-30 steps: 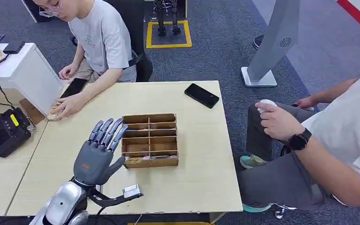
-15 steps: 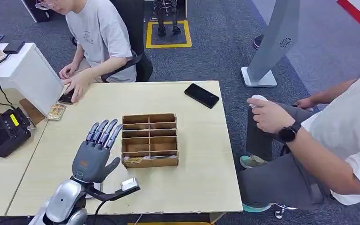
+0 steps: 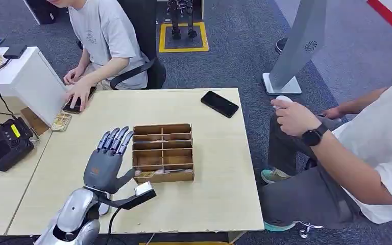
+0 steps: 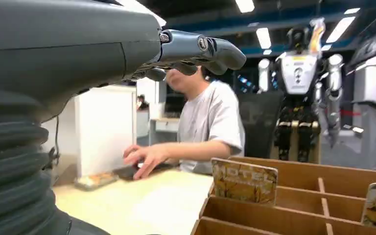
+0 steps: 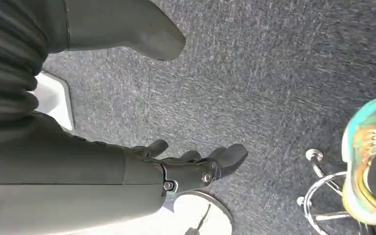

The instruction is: Pass the card to the sensor for recognition and then transmit it.

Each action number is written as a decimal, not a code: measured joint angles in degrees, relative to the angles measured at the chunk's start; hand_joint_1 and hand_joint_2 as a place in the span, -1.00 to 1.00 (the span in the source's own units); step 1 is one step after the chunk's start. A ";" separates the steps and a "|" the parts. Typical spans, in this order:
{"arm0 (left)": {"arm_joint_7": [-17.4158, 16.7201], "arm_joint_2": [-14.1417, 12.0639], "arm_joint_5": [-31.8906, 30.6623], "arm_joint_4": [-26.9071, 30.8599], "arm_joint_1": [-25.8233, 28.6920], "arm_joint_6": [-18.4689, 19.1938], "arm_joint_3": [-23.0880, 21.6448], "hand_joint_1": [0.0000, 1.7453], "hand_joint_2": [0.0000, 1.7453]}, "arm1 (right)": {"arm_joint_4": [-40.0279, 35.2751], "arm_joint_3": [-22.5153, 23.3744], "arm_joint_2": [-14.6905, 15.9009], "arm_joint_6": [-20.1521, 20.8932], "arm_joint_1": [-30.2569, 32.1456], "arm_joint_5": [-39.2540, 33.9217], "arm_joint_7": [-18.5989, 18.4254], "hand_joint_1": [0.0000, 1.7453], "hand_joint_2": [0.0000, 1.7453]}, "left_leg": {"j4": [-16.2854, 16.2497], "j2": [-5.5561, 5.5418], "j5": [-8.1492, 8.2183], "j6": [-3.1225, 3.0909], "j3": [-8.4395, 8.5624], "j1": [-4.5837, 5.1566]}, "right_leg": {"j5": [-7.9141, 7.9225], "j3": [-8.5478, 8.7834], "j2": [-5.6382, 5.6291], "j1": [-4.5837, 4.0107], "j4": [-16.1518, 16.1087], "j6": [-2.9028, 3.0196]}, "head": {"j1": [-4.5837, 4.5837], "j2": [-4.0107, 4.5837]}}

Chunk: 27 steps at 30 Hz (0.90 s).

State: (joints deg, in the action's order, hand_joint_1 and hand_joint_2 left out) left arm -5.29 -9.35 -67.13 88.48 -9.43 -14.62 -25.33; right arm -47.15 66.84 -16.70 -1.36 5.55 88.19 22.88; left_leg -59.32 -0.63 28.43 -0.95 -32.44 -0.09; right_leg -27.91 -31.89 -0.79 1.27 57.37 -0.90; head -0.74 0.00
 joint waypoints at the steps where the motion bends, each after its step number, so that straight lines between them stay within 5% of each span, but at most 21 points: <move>1: 0.02 0.22 0.27 0.00 -0.08 0.26 -0.02 -1.00 1.00 | 0.04 -0.02 0.00 0.02 0.00 0.00 -0.07 -1.00 1.00 | 0.00 0.00 0.00 0.00 0.00 0.00 | 0.00 0.00 0.00 0.00 0.00 0.00 | 0.02 0.00; 27: -0.57 2.38 3.67 -1.09 -2.24 3.17 -0.04 -1.00 1.00 | 2.86 -0.44 0.31 -1.47 -0.83 0.00 -0.07 -1.00 1.00 | 0.00 0.00 0.00 0.00 -0.01 0.00 | 0.00 0.00 0.00 0.00 0.00 0.00 | 0.02 0.00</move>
State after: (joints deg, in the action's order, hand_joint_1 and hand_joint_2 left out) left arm -5.86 -6.97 -63.45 87.38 -11.67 -11.45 -25.38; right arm -44.28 66.40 -16.39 -2.82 4.72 88.19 22.82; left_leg -59.33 -0.63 28.43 -0.96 -32.44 -0.09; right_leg -27.91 -31.89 -0.80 1.27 57.37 -0.90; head -0.72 0.00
